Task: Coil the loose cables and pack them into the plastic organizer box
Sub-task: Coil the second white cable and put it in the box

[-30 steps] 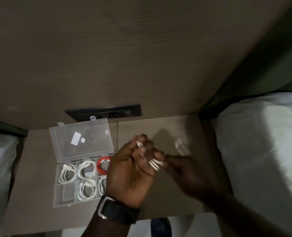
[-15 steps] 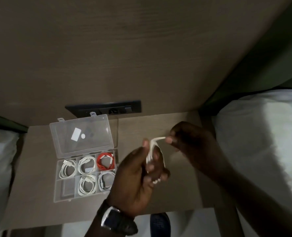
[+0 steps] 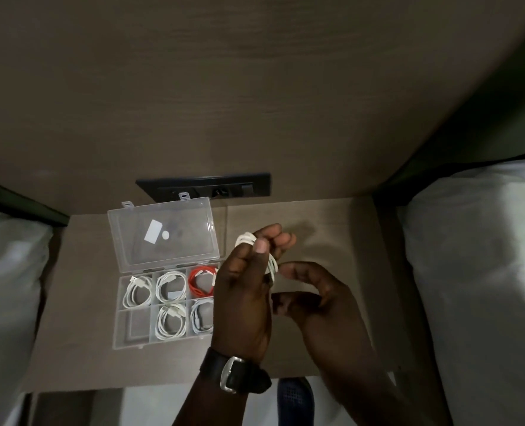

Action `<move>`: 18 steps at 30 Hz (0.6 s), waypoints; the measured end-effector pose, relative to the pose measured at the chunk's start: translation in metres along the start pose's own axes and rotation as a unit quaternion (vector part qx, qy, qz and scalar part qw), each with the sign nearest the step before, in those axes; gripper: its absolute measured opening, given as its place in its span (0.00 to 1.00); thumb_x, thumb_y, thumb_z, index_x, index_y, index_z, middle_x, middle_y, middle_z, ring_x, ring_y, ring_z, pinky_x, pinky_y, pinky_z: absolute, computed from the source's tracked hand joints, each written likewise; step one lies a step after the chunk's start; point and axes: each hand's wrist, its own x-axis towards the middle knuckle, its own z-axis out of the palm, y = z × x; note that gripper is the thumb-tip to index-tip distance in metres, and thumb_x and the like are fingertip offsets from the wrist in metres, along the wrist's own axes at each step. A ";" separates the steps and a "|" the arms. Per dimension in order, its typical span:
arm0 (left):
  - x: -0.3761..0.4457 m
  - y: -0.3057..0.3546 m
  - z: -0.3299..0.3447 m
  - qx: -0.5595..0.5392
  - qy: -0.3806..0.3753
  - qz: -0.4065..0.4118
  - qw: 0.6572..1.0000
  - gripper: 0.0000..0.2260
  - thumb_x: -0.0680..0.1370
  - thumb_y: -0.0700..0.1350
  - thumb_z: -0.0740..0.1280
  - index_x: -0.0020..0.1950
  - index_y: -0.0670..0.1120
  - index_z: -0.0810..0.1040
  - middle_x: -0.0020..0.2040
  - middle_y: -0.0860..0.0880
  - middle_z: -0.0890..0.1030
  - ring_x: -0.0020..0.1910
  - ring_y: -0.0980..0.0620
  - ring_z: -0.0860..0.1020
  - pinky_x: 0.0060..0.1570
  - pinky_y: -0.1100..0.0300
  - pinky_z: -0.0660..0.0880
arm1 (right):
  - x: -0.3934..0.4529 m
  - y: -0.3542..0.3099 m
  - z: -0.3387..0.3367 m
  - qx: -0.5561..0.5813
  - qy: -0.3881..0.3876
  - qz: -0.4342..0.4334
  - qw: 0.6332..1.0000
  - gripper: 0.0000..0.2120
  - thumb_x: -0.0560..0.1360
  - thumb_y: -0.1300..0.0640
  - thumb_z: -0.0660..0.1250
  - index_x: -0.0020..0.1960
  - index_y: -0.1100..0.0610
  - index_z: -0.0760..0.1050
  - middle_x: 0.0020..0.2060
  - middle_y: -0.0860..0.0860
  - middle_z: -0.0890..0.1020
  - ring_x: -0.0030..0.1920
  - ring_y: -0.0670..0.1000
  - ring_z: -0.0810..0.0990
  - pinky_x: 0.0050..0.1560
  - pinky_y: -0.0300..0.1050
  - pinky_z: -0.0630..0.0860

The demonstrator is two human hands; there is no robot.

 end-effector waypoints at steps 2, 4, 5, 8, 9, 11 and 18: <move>-0.001 0.003 -0.005 -0.027 -0.015 -0.026 0.999 0.13 0.79 0.46 0.62 0.59 0.42 0.79 0.57 0.43 0.83 0.62 0.48 0.79 0.52 0.52 0.79 | -0.001 0.000 -0.005 0.053 -0.034 0.023 0.998 0.19 0.72 0.69 0.70 0.52 0.45 0.81 0.47 0.48 0.87 0.48 0.47 0.85 0.57 0.52 0.80; -0.003 0.005 -0.011 -0.065 -0.028 -0.055 0.996 0.16 0.77 0.45 0.61 0.61 0.41 0.78 0.59 0.43 0.83 0.63 0.48 0.78 0.51 0.61 0.78 | -0.004 0.003 -0.005 0.071 -0.060 0.017 0.996 0.21 0.71 0.69 0.71 0.53 0.44 0.81 0.44 0.51 0.87 0.47 0.50 0.85 0.57 0.54 0.80; -0.003 0.006 -0.014 -0.076 -0.035 -0.065 0.994 0.17 0.76 0.45 0.61 0.62 0.41 0.77 0.60 0.43 0.82 0.63 0.49 0.77 0.53 0.62 0.77 | -0.005 0.005 -0.003 0.078 -0.065 0.010 0.995 0.22 0.71 0.69 0.71 0.54 0.44 0.80 0.44 0.52 0.87 0.47 0.51 0.85 0.57 0.55 0.80; -0.003 0.006 -0.026 -0.114 -0.048 -0.098 0.987 0.17 0.77 0.45 0.60 0.64 0.41 0.76 0.62 0.43 0.81 0.66 0.50 0.75 0.64 0.57 0.71 | -0.007 0.012 0.005 0.087 -0.081 -0.020 0.993 0.22 0.71 0.70 0.72 0.55 0.46 0.80 0.46 0.54 0.86 0.48 0.54 0.85 0.54 0.53 0.81; -0.003 0.005 -0.031 -0.134 -0.051 -0.107 0.984 0.18 0.77 0.45 0.61 0.65 0.41 0.75 0.63 0.43 0.80 0.67 0.50 0.75 0.67 0.56 0.70 | -0.006 0.013 0.007 0.084 -0.084 -0.034 0.992 0.21 0.70 0.70 0.73 0.54 0.47 0.81 0.48 0.53 0.86 0.48 0.55 0.85 0.52 0.51 0.81; -0.005 0.003 -0.038 -0.182 -0.047 -0.125 0.974 0.18 0.77 0.46 0.62 0.65 0.41 0.75 0.64 0.43 0.79 0.67 0.50 0.74 0.66 0.56 0.70 | -0.003 0.013 0.010 0.081 -0.084 -0.062 0.991 0.19 0.68 0.68 0.75 0.52 0.48 0.82 0.50 0.54 0.85 0.45 0.57 0.85 0.50 0.51 0.82; -0.012 -0.001 -0.058 -0.224 0.033 -0.128 0.966 0.18 0.76 0.47 0.61 0.62 0.41 0.77 0.61 0.42 0.81 0.63 0.49 0.78 0.62 0.55 0.74 | 0.001 0.020 0.042 0.019 -0.066 -0.117 0.991 0.11 0.64 0.58 0.76 0.44 0.48 0.81 0.43 0.49 0.80 0.41 0.55 0.83 0.46 0.60 0.81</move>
